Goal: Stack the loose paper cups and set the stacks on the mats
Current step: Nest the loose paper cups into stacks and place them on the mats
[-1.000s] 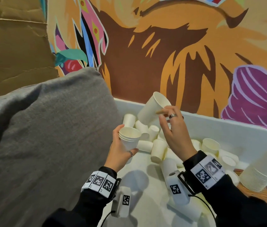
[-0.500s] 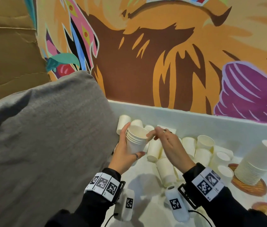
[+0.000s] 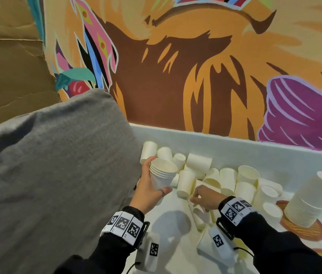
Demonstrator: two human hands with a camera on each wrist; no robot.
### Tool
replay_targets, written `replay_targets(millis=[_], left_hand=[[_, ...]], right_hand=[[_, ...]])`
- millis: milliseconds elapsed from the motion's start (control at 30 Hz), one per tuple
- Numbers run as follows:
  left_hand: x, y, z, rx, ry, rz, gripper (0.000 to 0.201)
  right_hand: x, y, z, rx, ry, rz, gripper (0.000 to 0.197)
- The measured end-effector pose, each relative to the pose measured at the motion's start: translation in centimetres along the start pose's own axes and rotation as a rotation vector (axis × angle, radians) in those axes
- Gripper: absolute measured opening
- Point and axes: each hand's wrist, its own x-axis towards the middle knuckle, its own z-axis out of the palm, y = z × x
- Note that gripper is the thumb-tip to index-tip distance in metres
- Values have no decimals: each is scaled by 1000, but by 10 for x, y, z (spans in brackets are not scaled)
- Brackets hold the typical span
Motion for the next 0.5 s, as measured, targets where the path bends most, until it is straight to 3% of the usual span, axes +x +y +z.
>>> replay_targets(millis=[167, 400, 500], left_hand=[[1, 0, -1, 17, -3, -8, 89], [0, -2, -1, 5, 3, -6, 91], [0, -3, -2, 7, 9, -15, 93]], right_hand=[[12, 2, 0, -129, -63, 39, 39], [14, 5, -7, -61, -131, 23, 31], [0, 0, -23, 30, -84, -19, 24]])
